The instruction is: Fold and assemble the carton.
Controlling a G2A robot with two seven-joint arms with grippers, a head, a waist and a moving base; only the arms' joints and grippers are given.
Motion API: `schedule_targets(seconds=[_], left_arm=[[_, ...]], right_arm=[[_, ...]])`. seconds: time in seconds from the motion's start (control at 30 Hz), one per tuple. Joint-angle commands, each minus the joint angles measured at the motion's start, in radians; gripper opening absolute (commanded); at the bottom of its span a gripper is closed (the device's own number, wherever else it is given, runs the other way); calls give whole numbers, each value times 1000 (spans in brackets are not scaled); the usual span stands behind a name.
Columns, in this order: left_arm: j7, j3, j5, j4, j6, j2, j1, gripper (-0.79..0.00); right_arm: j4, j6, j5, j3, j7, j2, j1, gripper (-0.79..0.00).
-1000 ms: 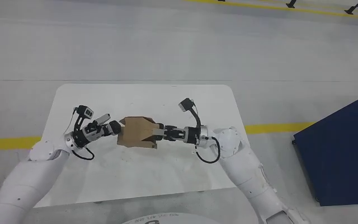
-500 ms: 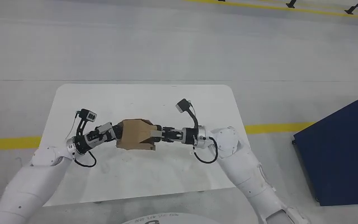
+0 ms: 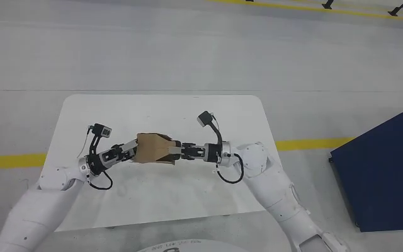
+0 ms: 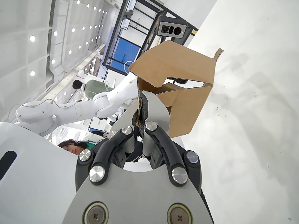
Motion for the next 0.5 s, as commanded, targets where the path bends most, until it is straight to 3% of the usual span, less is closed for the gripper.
schedule_targets(seconds=[0.0, 0.23, 0.47], left_arm=[[4, -13, -11, 8, -1, 1, 2, -252], [-100, -40, -81, 15, 40, 9, 23, -145], [-252, -34, -144, 44, 129, 10, 13, -126]], right_arm=[[0, -6, 7, 6, 3, 2, -3, -785], [1, 1, 9, 9, -5, 5, -4, -785], [2, 11, 7, 0, -19, 5, 2, -785]])
